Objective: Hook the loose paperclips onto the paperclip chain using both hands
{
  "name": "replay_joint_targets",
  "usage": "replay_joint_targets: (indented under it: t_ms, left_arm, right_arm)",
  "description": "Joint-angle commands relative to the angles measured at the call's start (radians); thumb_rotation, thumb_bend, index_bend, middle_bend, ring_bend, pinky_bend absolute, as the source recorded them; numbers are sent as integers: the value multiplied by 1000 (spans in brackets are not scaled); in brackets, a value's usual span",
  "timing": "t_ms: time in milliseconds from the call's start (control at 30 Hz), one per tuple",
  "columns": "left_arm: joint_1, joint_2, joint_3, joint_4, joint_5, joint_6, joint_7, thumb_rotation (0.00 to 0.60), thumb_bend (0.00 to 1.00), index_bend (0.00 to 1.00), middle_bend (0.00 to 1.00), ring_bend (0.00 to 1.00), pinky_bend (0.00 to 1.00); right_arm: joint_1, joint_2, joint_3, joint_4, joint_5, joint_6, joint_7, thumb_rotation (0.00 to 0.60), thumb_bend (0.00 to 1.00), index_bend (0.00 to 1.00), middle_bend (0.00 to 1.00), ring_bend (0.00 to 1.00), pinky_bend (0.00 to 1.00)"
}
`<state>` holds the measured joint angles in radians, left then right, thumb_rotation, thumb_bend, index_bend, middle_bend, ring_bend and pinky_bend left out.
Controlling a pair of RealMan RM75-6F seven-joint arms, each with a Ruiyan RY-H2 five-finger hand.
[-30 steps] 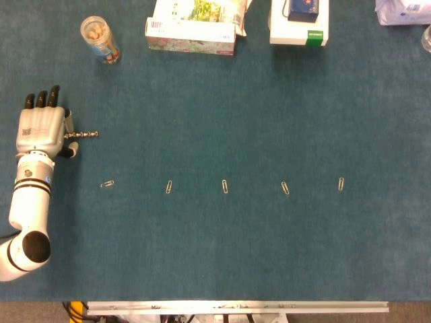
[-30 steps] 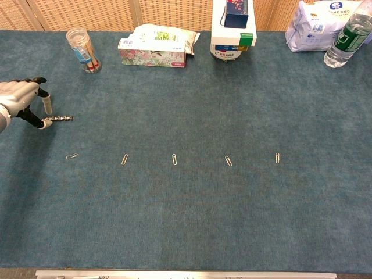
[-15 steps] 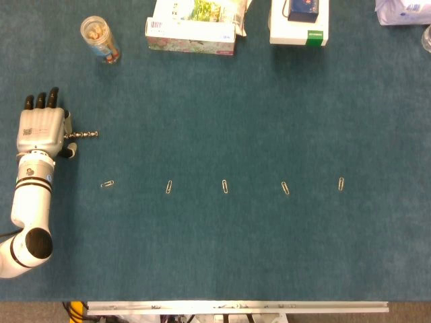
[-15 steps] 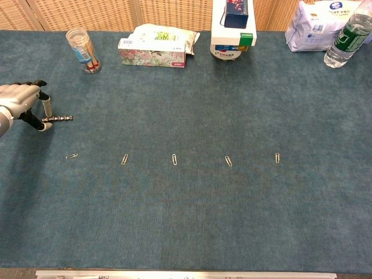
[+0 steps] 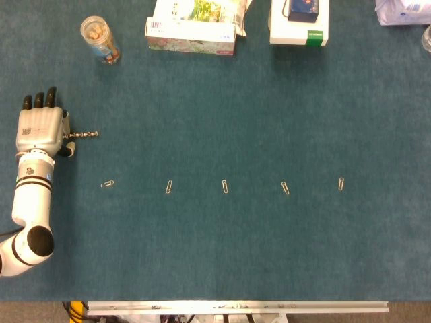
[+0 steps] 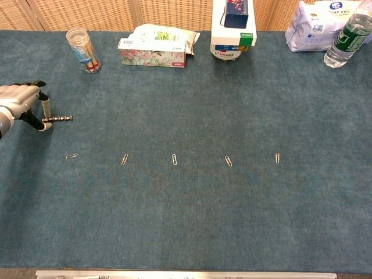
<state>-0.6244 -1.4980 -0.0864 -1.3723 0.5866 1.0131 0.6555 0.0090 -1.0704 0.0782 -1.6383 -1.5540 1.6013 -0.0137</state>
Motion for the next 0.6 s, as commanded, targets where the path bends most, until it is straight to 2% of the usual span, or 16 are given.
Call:
replay_joint_targets:
  t_ms: [33, 600]
  left_arm:
    - [-1, -6, 1, 8, 1, -2, 3, 600, 270, 490, 0, 0, 4]
    - [-3, -27, -9, 33, 6, -7, 5, 600, 330, 507, 0, 0, 4]
  right_arm:
    - [0, 0, 0, 0, 0, 0, 0, 600, 614, 429, 421, 370, 438]
    - [2, -1, -1, 2, 3, -6, 1, 600, 614, 429, 421, 370, 438]
